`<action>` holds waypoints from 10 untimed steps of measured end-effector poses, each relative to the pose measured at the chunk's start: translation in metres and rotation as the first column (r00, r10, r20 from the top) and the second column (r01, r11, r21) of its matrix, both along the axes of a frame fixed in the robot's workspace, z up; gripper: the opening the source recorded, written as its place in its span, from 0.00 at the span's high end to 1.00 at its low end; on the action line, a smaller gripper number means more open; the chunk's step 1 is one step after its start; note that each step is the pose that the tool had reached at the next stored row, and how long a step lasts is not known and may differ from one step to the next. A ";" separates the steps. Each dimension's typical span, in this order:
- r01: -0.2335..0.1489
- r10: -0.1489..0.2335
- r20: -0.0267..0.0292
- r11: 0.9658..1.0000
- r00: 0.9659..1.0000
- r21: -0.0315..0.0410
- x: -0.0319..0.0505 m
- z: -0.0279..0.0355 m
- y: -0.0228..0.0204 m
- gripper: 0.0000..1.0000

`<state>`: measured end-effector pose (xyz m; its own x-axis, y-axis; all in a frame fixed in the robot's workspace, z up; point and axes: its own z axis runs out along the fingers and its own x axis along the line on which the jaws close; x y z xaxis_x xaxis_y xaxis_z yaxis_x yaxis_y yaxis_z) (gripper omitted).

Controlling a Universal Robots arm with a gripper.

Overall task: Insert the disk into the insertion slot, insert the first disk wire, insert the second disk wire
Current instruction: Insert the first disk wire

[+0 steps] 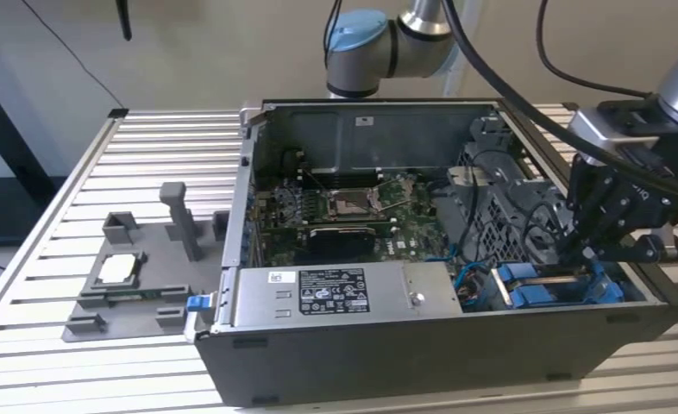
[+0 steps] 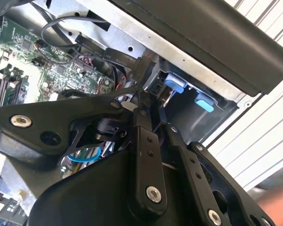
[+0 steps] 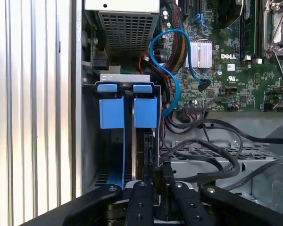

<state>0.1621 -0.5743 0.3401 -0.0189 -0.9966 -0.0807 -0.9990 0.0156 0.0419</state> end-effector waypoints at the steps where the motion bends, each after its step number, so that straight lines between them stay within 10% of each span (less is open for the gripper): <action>1: 0.000 0.000 0.003 1.000 1.000 0.000 -0.0007 -0.0001 0.0000 0.80; 8: 0.000 0.000 0.057 1.000 0.998 -0.006 -0.0076 -0.0002 0.0000 0.80; 10: 0.000 0.000 0.062 1.000 0.998 -0.006 -0.0078 -0.0002 -0.0001 0.80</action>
<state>0.1543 -0.5744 0.3399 -0.0141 -0.9970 -0.0761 -0.9997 0.0157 -0.0203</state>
